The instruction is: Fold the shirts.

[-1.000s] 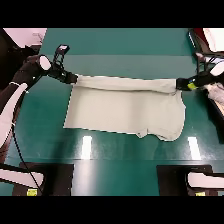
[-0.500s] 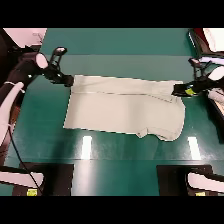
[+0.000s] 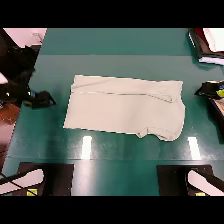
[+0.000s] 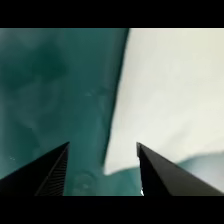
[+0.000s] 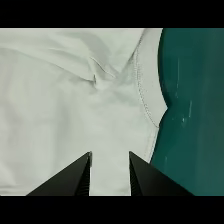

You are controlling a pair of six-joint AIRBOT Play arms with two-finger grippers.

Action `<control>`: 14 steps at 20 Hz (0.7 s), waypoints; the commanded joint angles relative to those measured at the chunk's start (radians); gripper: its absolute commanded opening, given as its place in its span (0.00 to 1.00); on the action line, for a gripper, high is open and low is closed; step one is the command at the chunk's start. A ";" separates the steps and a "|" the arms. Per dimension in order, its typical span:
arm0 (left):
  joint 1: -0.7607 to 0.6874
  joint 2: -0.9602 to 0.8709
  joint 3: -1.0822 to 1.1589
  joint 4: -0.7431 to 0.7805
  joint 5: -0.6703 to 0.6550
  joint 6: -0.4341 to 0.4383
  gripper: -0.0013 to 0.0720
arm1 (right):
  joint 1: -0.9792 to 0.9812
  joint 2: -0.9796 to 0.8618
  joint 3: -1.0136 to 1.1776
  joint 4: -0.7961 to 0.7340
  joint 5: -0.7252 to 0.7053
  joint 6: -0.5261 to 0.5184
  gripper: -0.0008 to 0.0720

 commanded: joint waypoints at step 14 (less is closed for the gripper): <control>0.049 0.031 -0.375 -0.190 0.101 0.200 0.68 | -0.016 0.038 0.001 0.153 0.092 -0.013 0.41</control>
